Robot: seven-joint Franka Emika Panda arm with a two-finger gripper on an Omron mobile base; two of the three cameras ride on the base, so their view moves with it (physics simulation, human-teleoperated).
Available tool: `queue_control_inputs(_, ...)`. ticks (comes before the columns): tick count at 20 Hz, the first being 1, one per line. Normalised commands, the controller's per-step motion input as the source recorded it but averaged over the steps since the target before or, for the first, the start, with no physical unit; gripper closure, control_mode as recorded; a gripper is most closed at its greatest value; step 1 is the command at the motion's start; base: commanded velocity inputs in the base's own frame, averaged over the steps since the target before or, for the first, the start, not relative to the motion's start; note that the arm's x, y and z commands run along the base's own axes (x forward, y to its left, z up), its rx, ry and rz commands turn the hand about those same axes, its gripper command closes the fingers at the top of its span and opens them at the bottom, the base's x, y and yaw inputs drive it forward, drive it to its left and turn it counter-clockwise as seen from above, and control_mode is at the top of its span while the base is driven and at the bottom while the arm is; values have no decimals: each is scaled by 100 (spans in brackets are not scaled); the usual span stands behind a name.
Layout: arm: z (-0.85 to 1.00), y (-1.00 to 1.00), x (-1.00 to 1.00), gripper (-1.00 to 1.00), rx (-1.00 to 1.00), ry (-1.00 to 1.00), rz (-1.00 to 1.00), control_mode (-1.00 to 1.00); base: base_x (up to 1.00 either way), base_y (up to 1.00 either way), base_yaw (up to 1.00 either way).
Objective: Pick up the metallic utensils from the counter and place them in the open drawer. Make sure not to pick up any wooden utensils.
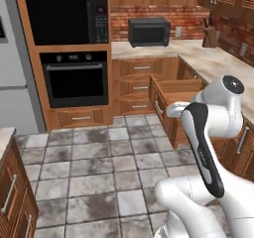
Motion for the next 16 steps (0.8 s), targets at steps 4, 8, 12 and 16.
queue_control_inputs(4,0,0,0,-100,0,0,0,100,92,100,-2)
queue_control_inputs(8,0,0,0,-100,0,0,0,100,100,50,1)
queue_control_inputs(12,0,0,0,-100,0,0,0,100,100,48,2)
queue_control_inputs(16,0,0,0,-100,0,0,0,100,100,20,8)
